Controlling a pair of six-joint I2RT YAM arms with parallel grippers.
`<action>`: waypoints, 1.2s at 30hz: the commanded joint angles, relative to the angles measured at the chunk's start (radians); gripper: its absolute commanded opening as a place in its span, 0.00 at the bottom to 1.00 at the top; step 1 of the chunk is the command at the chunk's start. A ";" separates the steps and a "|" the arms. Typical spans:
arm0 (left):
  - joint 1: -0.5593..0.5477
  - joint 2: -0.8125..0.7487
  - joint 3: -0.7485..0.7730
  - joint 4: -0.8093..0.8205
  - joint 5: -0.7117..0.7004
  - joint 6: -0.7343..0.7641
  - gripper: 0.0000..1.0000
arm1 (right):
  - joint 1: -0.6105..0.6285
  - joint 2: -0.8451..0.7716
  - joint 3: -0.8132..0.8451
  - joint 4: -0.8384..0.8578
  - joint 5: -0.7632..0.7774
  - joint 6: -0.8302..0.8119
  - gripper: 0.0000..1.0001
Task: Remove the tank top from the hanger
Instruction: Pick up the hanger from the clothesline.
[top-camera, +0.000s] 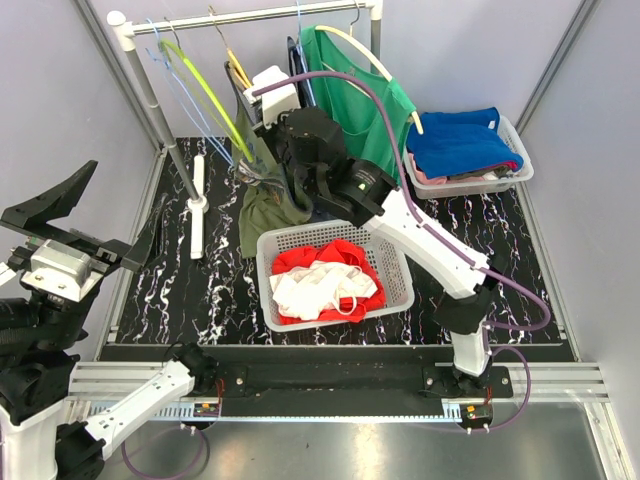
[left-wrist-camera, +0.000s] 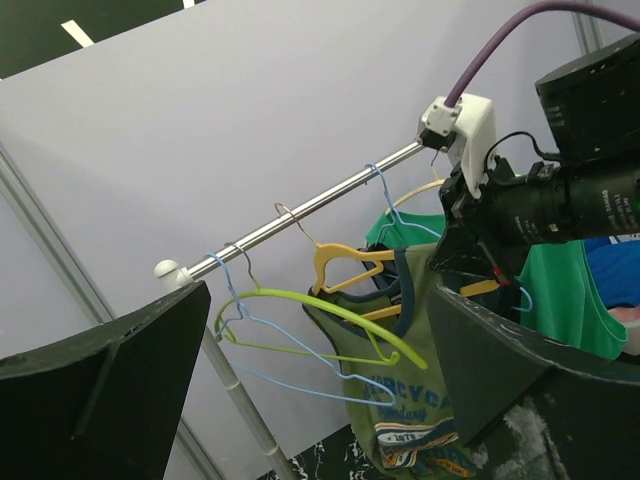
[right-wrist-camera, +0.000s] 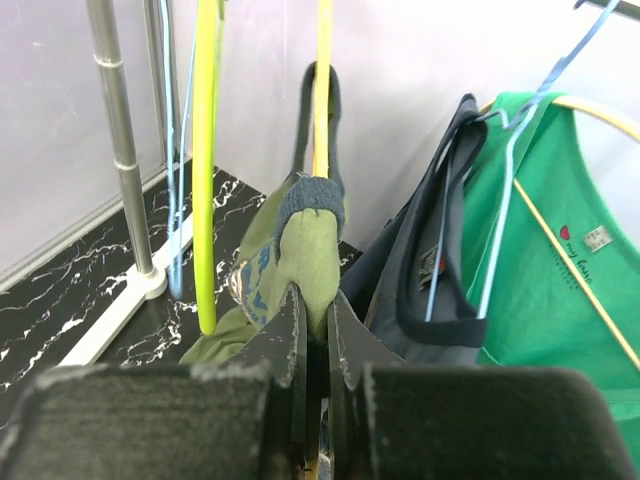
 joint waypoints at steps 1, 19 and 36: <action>0.006 -0.009 0.004 0.046 -0.002 0.000 0.99 | -0.005 -0.079 -0.008 0.121 -0.022 -0.035 0.00; 0.021 -0.022 0.010 0.033 0.021 -0.023 0.99 | -0.017 -0.352 -0.295 0.469 -0.054 -0.122 0.00; 0.031 -0.010 0.033 0.020 0.054 -0.043 0.99 | -0.015 -0.775 -0.439 0.207 -0.222 0.083 0.00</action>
